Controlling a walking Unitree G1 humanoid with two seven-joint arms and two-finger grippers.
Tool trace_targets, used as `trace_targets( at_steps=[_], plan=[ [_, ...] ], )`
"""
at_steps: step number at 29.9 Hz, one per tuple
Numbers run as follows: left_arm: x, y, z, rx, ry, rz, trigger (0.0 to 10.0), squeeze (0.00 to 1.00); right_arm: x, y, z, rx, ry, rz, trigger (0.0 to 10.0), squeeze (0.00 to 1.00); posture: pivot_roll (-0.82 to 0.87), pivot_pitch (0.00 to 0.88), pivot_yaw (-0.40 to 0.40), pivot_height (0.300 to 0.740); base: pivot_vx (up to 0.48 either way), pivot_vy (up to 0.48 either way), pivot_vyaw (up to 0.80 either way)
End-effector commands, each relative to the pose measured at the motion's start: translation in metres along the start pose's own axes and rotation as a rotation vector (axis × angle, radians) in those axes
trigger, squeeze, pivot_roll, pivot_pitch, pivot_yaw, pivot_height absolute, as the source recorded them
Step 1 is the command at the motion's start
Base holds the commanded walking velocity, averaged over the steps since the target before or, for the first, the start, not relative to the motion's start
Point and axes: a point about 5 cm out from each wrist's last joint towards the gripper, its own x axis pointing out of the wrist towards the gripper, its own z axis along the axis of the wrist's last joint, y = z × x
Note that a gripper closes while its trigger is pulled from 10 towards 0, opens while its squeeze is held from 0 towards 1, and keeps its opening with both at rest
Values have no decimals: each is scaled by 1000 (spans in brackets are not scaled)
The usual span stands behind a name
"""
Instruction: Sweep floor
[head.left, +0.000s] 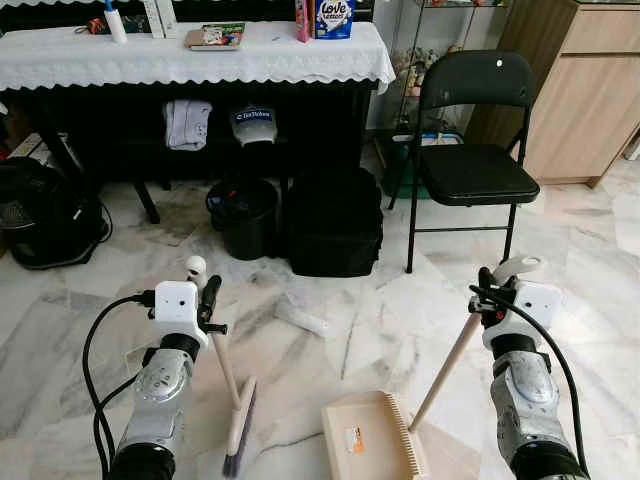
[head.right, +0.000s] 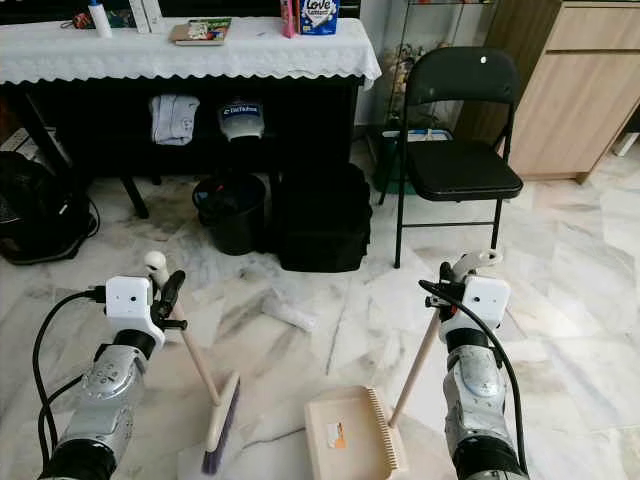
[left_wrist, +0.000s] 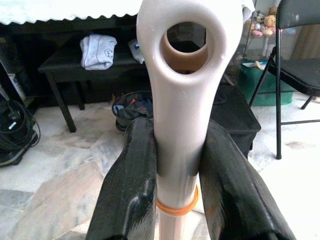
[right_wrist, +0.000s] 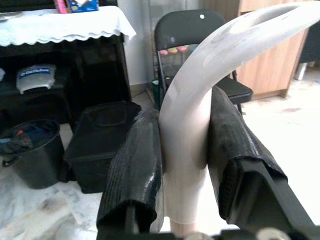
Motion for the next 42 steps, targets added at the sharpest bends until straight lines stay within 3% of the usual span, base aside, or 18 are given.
trace_targets(
  at_steps=[1, 15, 42],
  plan=[
    [4, 2, 9, -18, -39, 16, 10000, 0, 6, 2, 19, -16, -99, 35, 10000, 0, -32, 0, 3, 740, 0, 0, 0],
    [5, 3, 11, -16, -45, 23, 10000, 0, 6, 3, 19, -14, -97, 40, 10000, 0, -29, 0, 2, 740, 17, 0, 0],
    [4, 7, 12, -5, -60, 52, 10000, 0, 7, 4, 19, -13, -95, 46, 10000, 0, -30, 0, 1, 740, 363, 0, 0]
  ],
)
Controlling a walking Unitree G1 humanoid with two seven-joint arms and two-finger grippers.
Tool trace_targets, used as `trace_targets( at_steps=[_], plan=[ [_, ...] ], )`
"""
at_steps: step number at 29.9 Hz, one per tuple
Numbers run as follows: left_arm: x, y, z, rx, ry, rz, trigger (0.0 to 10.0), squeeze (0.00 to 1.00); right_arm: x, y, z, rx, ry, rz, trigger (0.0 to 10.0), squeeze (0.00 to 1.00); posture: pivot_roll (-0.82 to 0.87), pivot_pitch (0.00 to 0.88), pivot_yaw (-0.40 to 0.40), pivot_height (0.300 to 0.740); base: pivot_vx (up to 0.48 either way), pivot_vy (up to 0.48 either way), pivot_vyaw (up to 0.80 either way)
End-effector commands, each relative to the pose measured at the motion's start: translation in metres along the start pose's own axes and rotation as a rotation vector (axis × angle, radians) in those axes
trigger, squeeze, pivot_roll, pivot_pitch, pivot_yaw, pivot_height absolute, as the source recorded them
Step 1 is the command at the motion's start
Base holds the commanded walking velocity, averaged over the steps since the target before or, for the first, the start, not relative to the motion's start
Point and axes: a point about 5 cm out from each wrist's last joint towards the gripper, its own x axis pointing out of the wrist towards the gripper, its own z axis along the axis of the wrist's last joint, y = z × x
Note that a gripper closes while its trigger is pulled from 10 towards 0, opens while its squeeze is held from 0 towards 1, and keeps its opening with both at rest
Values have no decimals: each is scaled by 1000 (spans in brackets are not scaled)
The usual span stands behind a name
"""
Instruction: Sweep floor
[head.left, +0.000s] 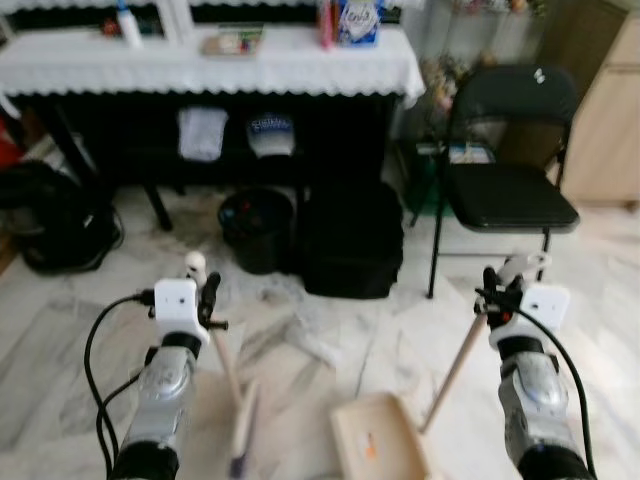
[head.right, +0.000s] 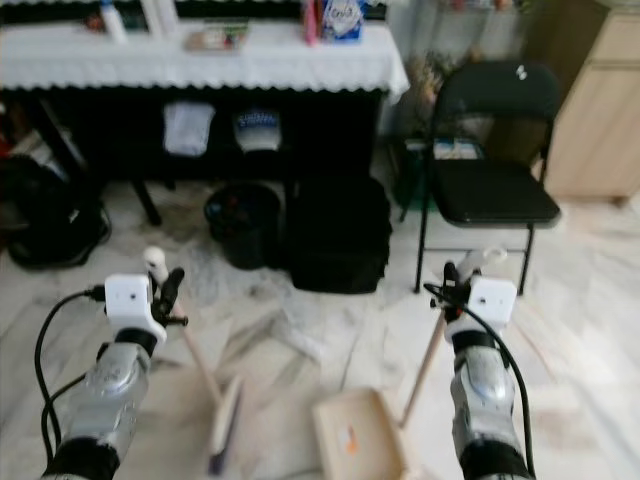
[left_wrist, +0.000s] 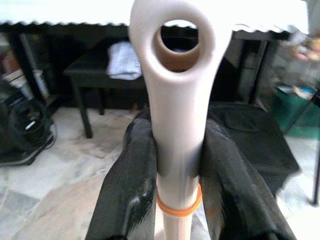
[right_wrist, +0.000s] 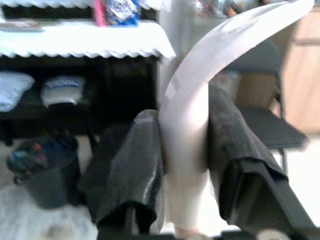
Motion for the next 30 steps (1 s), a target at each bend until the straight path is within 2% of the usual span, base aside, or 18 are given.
trace_targets(
  at_steps=[1, 4, 10, 25, 30],
  plan=[
    [4, 2, 10, 19, -48, 2, 10000, 0, 3, 1, 9, 15, -48, 0, 10000, 0, -30, 0, 1, 740, 386, 0, 0],
    [4, 2, 10, 20, -47, 3, 10000, 0, 3, 0, 8, 28, -38, -6, 10000, 0, -30, 0, 0, 740, 389, 0, 0],
    [4, 2, 10, 18, -46, 2, 10000, 0, 4, 2, 7, 40, -34, 3, 10000, 0, -30, 0, 0, 740, 386, 0, -800],
    [4, 3, 11, 19, -49, 4, 10000, 0, 3, 2, 8, 26, -40, 4, 10000, 0, -30, 0, 1, 740, 387, 0, 0],
    [3, 3, 10, 16, -46, 2, 10000, 0, 2, 2, 7, 24, -37, 5, 10000, 0, -31, 0, 4, 740, 51, 0, 0]
  ],
)
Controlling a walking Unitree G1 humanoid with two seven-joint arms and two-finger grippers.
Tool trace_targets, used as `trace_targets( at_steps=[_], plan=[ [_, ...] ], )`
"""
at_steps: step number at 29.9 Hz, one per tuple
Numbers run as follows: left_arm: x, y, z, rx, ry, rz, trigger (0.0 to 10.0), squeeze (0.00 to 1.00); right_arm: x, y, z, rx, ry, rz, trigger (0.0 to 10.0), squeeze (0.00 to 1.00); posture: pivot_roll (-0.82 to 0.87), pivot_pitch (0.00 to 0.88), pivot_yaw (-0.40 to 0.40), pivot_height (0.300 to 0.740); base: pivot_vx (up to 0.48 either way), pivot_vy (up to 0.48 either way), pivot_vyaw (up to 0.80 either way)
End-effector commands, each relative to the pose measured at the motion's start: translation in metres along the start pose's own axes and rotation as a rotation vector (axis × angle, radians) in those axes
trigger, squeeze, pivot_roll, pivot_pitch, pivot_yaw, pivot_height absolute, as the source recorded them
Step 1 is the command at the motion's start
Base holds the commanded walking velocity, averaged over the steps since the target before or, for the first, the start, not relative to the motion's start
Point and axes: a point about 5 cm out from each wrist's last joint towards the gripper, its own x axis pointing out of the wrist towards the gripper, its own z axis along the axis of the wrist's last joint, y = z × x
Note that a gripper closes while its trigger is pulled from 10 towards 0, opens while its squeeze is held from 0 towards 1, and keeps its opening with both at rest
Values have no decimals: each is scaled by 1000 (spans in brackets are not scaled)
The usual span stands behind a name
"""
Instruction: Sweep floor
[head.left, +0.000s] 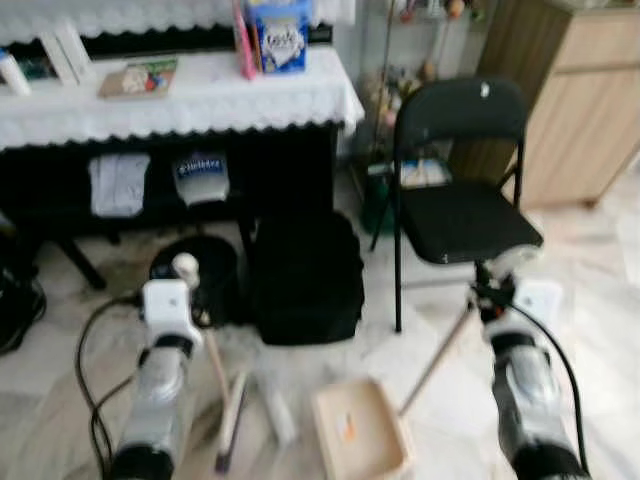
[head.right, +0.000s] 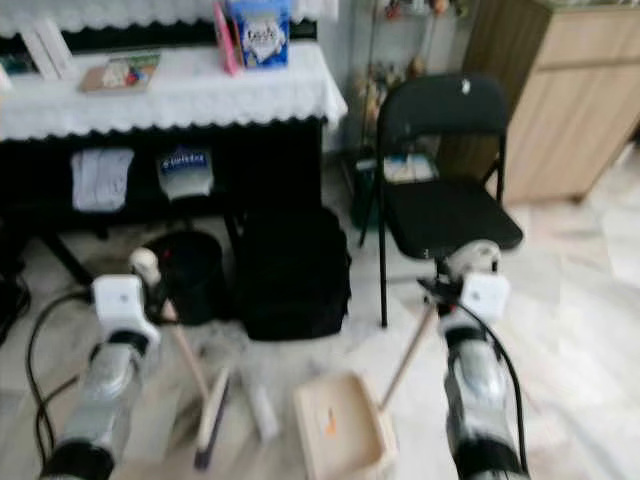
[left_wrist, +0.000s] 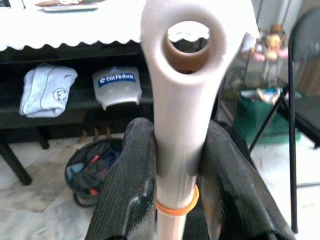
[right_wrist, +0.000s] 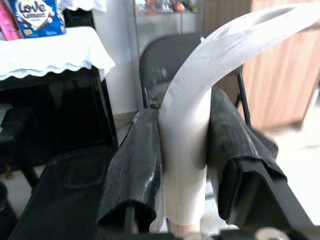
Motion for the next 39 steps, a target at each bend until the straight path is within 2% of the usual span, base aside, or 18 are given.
trace_targets(
  at_steps=[1, 17, 25, 29, 31, 36, 39],
  plan=[
    [1, 8, 8, 13, -36, 14, 10000, 0, 4, 6, 8, 6, -45, 15, 10000, 0, -31, 0, 4, 740, 0, 0, 0],
    [-1, 8, 5, 18, -23, 10, 10000, 0, 3, 4, 7, -6, -46, 5, 10000, 0, -32, 0, 8, 740, 0, 0, 0],
    [-4, 13, 6, 29, -22, 15, 10000, 0, -4, -2, 0, -19, -23, -28, 10000, 0, -37, 0, 28, 740, 0, 0, 0],
    [-7, 16, 8, 45, -23, 8, 10000, 0, -4, -4, 3, -98, -51, -64, 10000, 0, -39, 0, 50, 740, 0, 0, 0],
    [-8, 16, 10, 51, -26, -4, 10000, 0, -2, -9, 11, -158, -108, -125, 10000, 0, -42, 0, 64, 740, 0, 0, 0],
    [-10, 14, 13, 61, -25, -38, 10000, 0, 3, -14, 18, -169, -137, -192, 10000, 0, -39, 0, 82, 740, 0, 0, 0],
    [-14, 14, 17, 68, -31, -59, 10000, 0, 3, -12, 15, -168, -124, -185, 10000, 0, -29, 0, 98, 740, 0, 0, 0]
  ],
)
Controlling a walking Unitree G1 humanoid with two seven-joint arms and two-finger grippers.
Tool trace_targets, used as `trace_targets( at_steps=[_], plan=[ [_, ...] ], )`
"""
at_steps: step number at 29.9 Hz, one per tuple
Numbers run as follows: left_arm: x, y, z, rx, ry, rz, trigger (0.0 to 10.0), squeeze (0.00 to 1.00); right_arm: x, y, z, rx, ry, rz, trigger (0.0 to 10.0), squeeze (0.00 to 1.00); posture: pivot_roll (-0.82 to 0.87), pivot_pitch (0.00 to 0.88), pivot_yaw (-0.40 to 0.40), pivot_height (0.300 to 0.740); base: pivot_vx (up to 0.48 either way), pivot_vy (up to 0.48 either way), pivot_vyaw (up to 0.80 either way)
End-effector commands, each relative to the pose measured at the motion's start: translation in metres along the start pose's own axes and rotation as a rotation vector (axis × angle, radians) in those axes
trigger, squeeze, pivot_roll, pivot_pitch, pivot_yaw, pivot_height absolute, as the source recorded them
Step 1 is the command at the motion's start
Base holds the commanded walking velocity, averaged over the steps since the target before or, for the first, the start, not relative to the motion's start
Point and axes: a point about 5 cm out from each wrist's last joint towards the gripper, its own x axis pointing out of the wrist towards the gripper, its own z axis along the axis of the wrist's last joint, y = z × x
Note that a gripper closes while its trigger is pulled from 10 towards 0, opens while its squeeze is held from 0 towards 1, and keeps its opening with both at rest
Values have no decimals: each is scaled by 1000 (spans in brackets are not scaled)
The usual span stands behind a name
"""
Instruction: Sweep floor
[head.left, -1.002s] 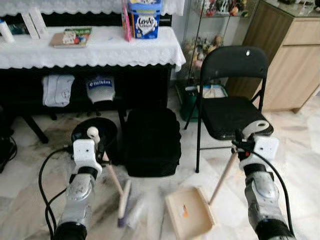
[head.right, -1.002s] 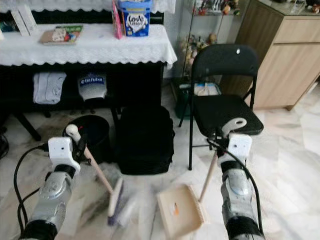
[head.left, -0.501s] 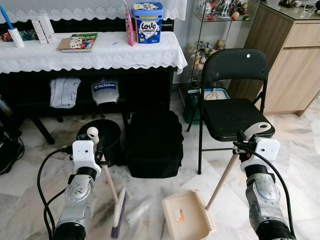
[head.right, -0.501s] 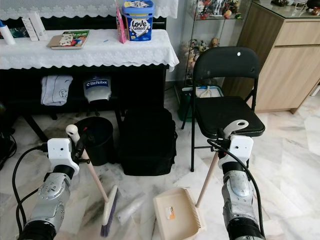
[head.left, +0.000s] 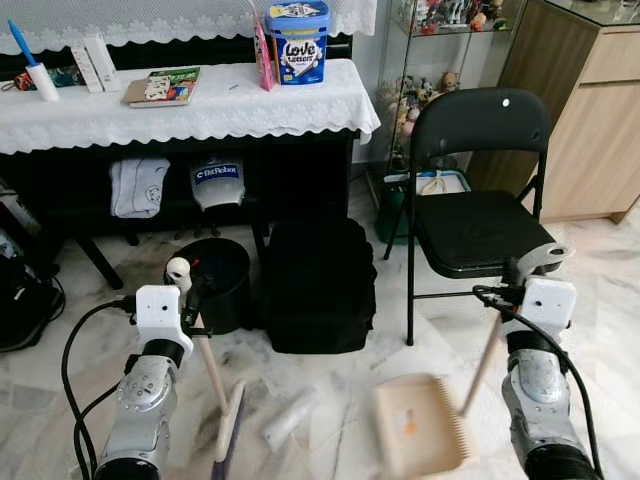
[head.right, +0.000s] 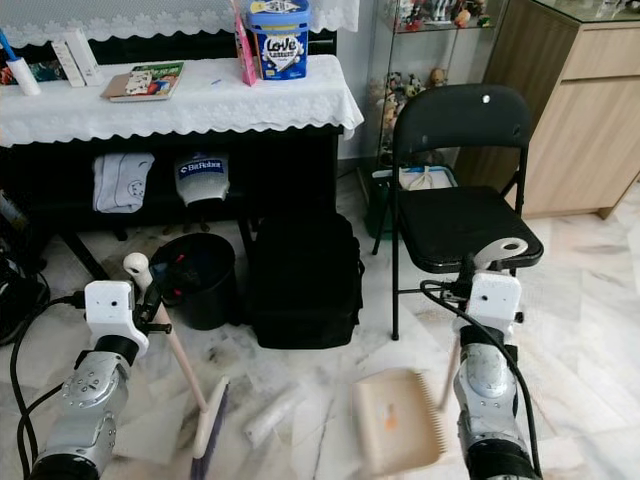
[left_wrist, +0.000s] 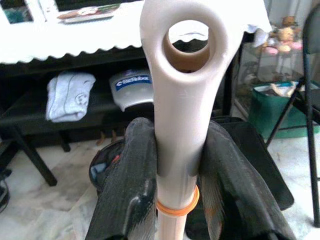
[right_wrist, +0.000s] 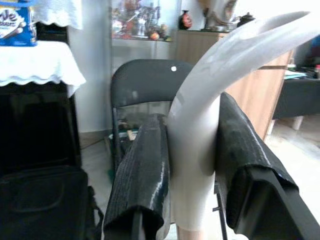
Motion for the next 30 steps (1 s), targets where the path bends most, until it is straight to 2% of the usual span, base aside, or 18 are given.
trace_targets(
  at_steps=[1, 5, 10, 14, 25, 30],
  plan=[
    [2, 2, 13, 16, -44, -19, 10000, 0, 5, 5, 7, 16, -37, 3, 10000, 0, -29, 0, 98, 740, 0, 0, 0],
    [0, 6, 19, 25, -46, -29, 10000, 0, 4, 6, 5, 71, -33, -26, 10000, 0, -12, 0, 108, 740, 0, 0, 0],
    [-1, 9, 29, 20, -57, -27, 10000, 0, 6, 3, 6, 93, -42, -41, 10000, 0, 7, 0, 111, 740, 0, 0, 0],
    [-3, 13, 37, -12, -65, -2, 10000, 0, 7, 2, 4, 53, -34, -36, 10000, 0, 45, 0, 117, 740, 0, 0, 0],
    [-17, 24, 49, 6, -43, -6, 10000, 0, 4, -1, -5, 20, 5, -38, 10000, 0, 100, 4, 143, 740, 0, 0, 0],
    [-20, 24, 56, -2, -36, -7, 10000, 0, 1, -6, -10, 14, 17, -46, 10000, 0, 117, 46, 157, 740, 0, 0, 0]
  ],
)
